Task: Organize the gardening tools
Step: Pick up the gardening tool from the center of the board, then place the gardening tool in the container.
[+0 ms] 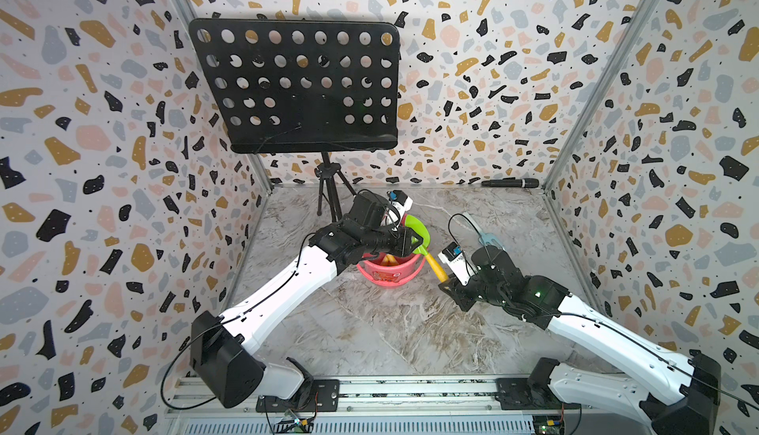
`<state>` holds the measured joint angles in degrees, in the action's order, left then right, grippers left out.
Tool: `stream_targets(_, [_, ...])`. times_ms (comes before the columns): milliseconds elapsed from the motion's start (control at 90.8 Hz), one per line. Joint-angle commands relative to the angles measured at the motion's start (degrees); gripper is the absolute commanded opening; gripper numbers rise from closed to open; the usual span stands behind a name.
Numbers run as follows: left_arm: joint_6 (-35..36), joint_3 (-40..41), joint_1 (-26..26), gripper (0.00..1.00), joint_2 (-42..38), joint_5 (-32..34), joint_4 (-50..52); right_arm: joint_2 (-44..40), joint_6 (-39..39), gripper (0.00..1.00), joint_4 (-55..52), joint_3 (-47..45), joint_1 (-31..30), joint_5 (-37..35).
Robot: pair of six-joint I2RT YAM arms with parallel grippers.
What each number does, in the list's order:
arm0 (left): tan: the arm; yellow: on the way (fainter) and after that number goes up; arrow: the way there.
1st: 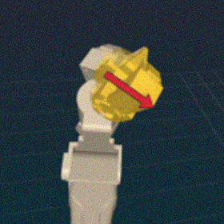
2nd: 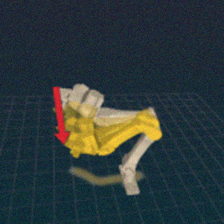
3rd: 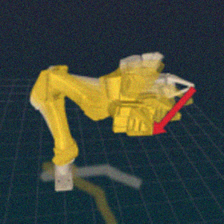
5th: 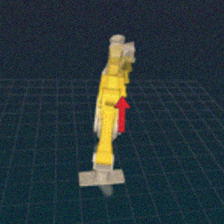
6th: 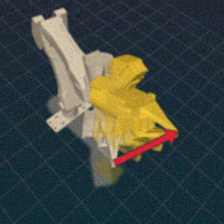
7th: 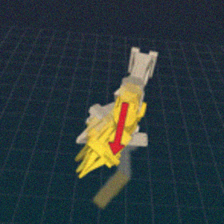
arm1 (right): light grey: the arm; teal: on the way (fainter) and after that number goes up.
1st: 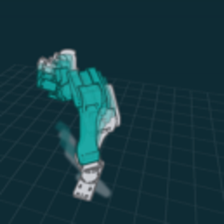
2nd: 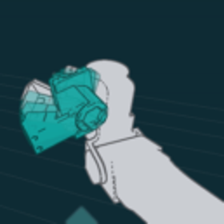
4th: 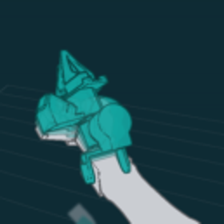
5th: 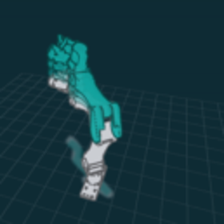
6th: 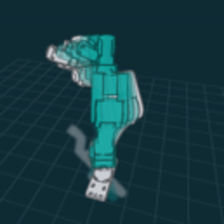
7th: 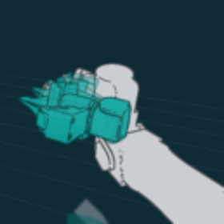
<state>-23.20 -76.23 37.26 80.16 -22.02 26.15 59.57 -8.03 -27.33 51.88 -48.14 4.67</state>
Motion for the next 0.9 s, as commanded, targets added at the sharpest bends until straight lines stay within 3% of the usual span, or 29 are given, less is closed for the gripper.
stream_targets(0, [0.8,-0.8,0.2,0.17,-0.7,0.7,-1.5,-0.7,0.4,0.0,1.4,2.3,-0.3,-1.1])
stream_targets(66, [1.3,-0.8,0.2,0.06,-1.4,2.3,-1.7,-0.3,-0.3,0.01,1.3,2.4,-0.3,-1.9])
stream_targets(110, [1.6,-0.6,0.2,0.0,-1.8,3.4,-2.2,-0.1,-1.1,0.14,1.1,2.7,-0.3,-3.1])
stream_targets(264, [3.6,-0.9,0.1,0.0,-3.7,7.9,-3.2,1.5,-3.5,0.65,-1.1,4.7,-0.3,-8.1])
stream_targets(396, [6.5,-2.0,0.1,0.0,-5.9,14.1,-2.6,2.9,-4.5,0.88,-2.9,7.3,0.2,-12.2])
stream_targets(562, [10.3,-2.0,0.0,0.0,-9.1,22.2,-4.2,4.6,-7.3,0.99,-3.4,9.4,4.8,-13.7])
stream_targets(892, [16.8,0.9,-2.0,0.0,-10.3,35.6,-9.4,20.0,-12.2,0.98,-4.8,20.2,20.0,-9.9])
